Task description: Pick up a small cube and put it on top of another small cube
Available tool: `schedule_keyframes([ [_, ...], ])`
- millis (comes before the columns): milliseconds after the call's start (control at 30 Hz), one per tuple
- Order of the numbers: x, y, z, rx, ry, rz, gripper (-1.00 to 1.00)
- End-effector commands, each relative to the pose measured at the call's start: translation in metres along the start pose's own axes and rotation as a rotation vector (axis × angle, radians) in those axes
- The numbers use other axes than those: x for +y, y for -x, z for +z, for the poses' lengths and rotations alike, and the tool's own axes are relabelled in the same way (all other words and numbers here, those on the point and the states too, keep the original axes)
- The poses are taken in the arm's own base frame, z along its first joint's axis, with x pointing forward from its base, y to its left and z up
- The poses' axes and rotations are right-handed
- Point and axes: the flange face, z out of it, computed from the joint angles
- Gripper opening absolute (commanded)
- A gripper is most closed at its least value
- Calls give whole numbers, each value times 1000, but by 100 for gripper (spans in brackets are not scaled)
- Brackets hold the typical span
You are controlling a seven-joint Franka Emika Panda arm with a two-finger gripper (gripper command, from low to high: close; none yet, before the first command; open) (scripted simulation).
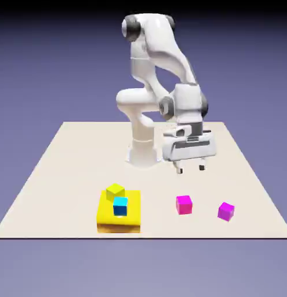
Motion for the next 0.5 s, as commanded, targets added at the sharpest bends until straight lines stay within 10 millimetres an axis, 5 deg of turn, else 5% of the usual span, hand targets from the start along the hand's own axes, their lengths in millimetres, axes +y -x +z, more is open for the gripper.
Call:
schedule_keyframes([
  [0, -9, 4, 11, -28, 10, -26, 0],
  [333, -111, 86, 115, -299, 82, -317, 0],
  [400, -115, 90, 119, -309, 84, -328, 0],
  [467, -112, 97, 148, -309, 83, -326, 0],
])
